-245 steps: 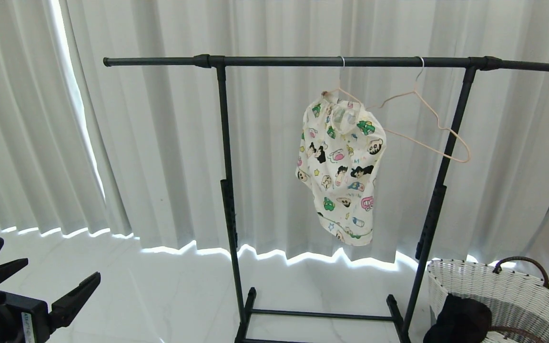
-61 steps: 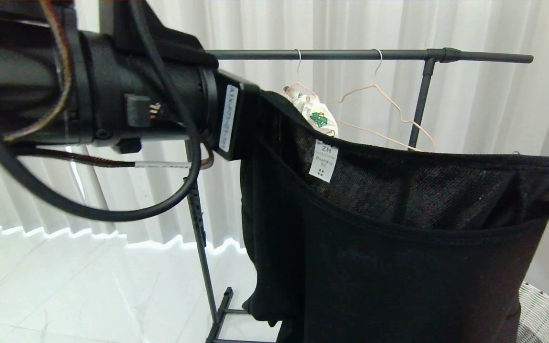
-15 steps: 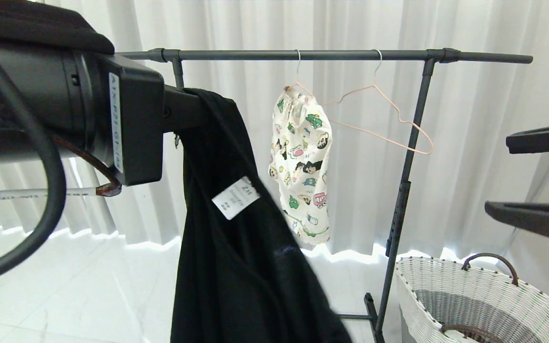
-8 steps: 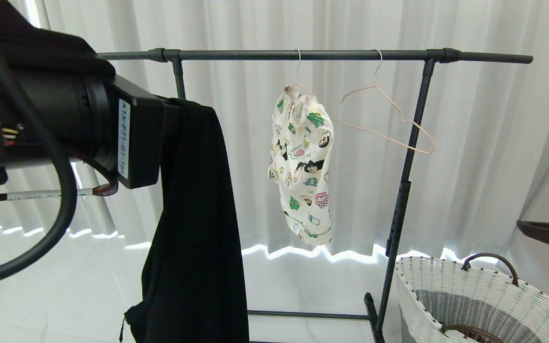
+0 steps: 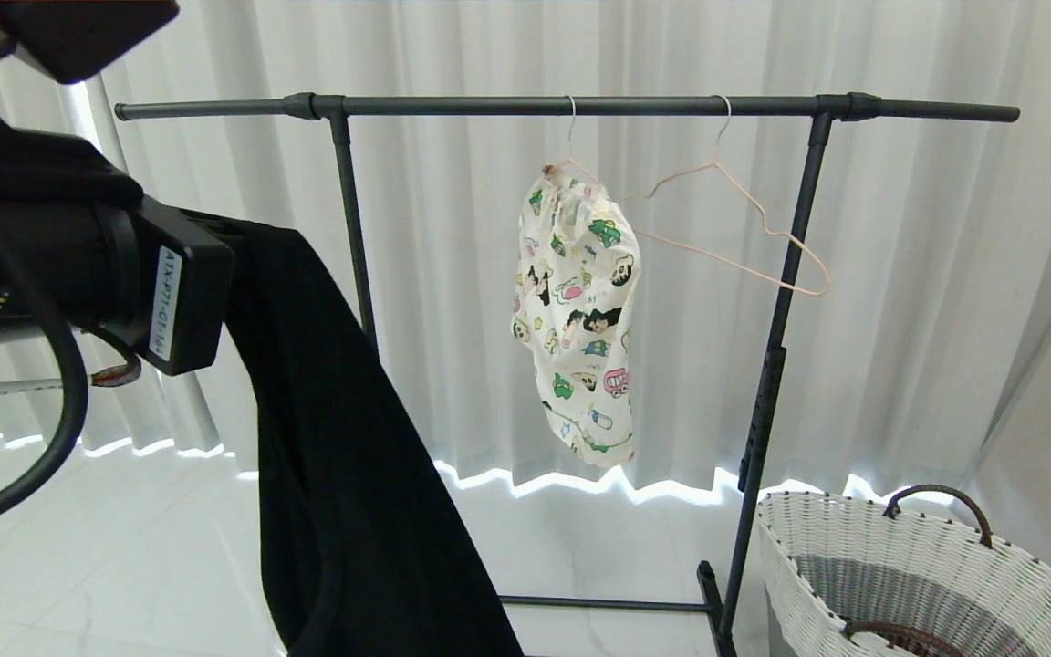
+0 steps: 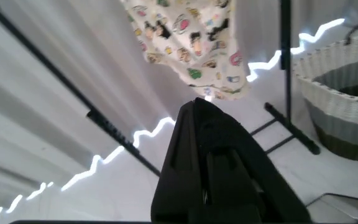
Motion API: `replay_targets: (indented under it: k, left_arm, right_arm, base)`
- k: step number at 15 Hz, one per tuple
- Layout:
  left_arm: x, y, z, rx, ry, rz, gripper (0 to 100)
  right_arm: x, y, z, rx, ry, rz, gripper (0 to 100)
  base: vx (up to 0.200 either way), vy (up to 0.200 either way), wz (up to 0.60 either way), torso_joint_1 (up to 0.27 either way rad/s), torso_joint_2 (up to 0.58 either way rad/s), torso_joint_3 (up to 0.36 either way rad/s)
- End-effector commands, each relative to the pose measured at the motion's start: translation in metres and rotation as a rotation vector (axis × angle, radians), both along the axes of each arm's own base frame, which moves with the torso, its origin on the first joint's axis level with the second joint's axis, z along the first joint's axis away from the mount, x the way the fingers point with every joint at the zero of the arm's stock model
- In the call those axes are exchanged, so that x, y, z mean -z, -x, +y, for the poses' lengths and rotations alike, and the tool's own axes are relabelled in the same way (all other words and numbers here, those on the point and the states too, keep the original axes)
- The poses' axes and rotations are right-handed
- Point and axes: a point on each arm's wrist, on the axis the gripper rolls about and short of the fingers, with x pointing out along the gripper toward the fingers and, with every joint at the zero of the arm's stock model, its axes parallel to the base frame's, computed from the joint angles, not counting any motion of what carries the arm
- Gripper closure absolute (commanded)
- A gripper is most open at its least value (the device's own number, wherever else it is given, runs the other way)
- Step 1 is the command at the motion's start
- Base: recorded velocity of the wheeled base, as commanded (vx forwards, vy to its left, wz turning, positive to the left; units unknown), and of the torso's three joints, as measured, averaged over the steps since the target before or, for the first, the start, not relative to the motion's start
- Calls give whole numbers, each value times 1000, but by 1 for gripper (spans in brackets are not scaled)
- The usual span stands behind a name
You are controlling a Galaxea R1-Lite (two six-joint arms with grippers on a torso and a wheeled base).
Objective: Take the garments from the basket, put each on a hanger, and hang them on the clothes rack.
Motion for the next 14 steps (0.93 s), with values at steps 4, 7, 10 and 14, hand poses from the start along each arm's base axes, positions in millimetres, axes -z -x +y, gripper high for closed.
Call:
replay_targets:
  k: [4, 7, 10, 14]
  left_arm:
    - [11, 1, 12, -85, -48, 9, 100]
    - [19, 6, 16, -84, -50, 10, 100]
    - [21, 3, 14, -82, -35, -23, 100]
    - [22, 3, 13, -72, -66, -30, 100]
  right_arm:
    - [11, -4, -2, -51, -48, -12, 0]
    - [9, -5, -4, -48, -57, -18, 0]
    - [8, -9, -3, -65, -69, -35, 0]
    - [7, -11, -2, -65, -69, -34, 0]
  base:
    - [0, 0, 0, 18, -49, -36]
    - [0, 0, 0, 139, -370, -237]
    - [0, 0, 0, 180, -452, -279]
    - [0, 0, 0, 199, -472, -277]
